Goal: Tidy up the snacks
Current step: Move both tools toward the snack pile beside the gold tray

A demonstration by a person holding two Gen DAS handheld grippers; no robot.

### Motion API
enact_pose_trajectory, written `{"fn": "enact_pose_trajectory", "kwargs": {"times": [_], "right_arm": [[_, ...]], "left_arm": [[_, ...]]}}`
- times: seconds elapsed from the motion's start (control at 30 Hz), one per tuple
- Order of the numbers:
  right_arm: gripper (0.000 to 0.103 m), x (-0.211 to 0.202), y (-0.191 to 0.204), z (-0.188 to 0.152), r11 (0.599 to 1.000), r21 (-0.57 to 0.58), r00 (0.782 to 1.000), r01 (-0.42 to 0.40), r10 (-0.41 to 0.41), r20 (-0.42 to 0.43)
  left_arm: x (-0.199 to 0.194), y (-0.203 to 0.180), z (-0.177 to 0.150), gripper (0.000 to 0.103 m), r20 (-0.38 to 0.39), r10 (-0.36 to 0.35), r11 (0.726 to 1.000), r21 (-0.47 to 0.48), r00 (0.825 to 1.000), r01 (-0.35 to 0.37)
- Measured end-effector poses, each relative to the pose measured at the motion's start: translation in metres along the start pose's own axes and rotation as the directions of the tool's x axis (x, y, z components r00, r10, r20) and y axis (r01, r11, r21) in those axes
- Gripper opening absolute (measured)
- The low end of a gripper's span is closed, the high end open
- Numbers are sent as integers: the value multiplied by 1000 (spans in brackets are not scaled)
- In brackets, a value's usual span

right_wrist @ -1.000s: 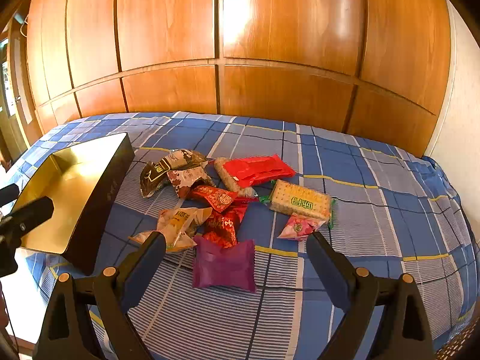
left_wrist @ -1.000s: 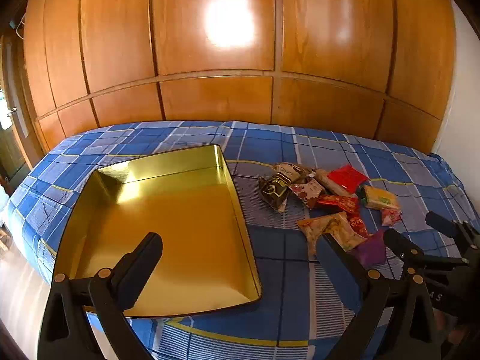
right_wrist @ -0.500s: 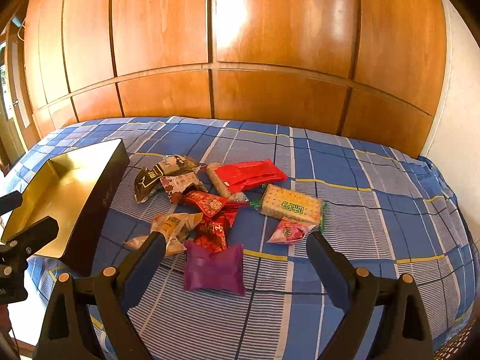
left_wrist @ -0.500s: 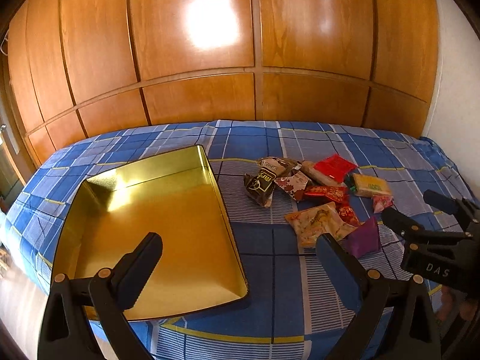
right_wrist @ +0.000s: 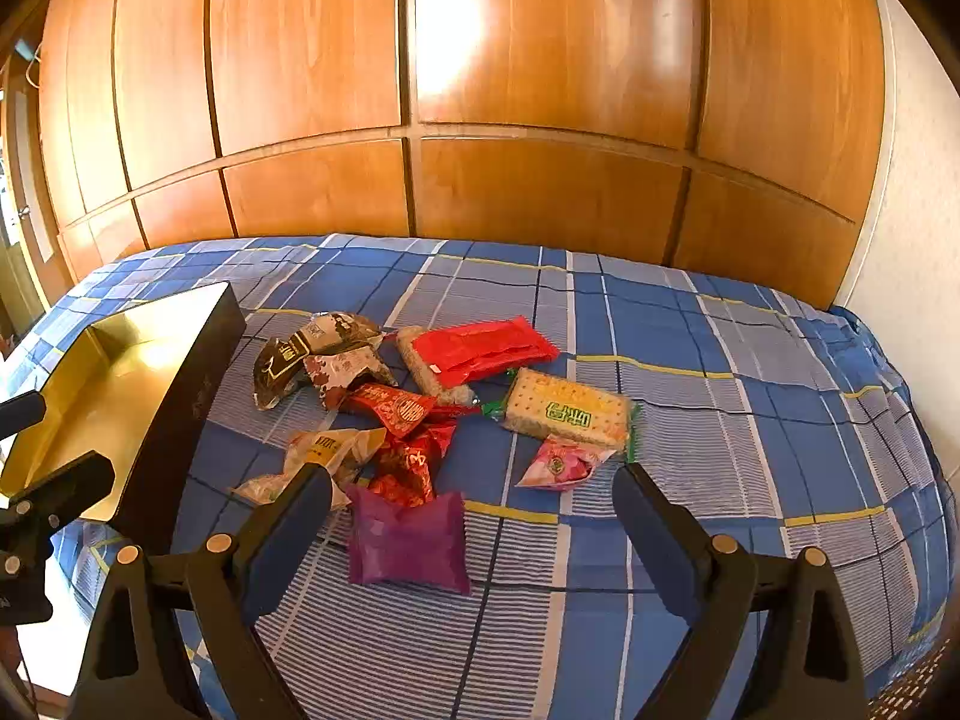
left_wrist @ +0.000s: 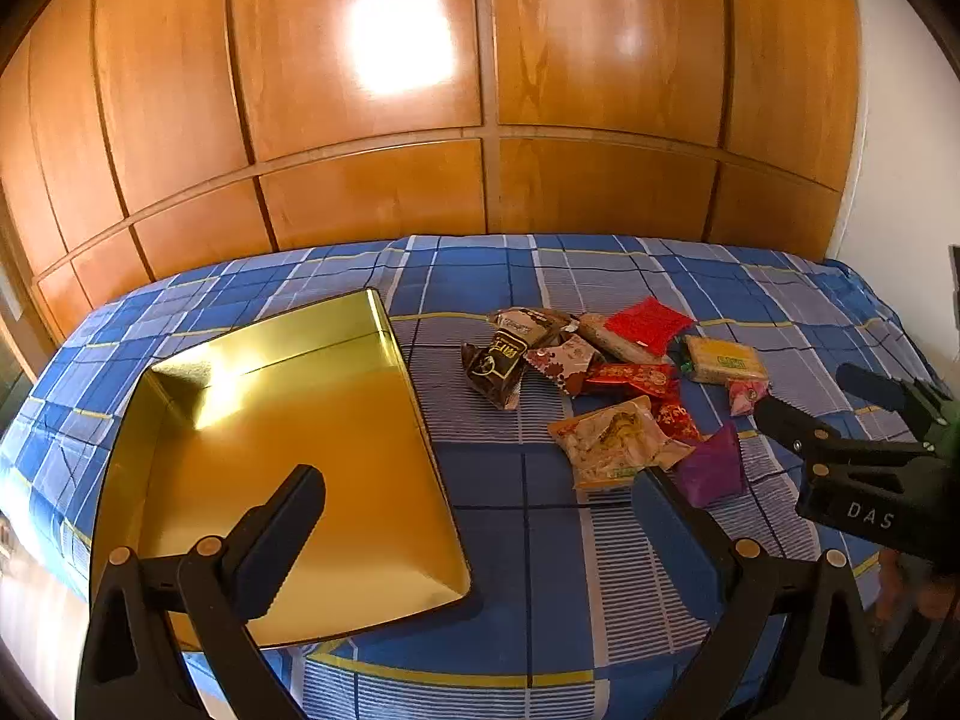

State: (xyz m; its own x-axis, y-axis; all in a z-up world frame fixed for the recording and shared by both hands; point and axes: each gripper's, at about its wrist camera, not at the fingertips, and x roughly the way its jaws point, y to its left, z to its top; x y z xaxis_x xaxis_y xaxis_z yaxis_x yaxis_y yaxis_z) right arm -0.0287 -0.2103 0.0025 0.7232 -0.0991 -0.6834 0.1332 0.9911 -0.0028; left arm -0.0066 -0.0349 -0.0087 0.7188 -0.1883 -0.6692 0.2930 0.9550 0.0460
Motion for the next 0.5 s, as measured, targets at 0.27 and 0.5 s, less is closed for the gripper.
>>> {"fn": "enact_pose_trajectory", "kwargs": {"times": [0.27,0.5], "right_arm": [[96,1,-7,5,1000,-5,1000,7,-7,3],[96,0,-20,18,1000,-12,1000,7,-6,10]], "left_arm": [[0,-7,4,103,3,-22,1000,21,1000,22],[1,-13,9,103,1,-51,997,51,999,51]]}}
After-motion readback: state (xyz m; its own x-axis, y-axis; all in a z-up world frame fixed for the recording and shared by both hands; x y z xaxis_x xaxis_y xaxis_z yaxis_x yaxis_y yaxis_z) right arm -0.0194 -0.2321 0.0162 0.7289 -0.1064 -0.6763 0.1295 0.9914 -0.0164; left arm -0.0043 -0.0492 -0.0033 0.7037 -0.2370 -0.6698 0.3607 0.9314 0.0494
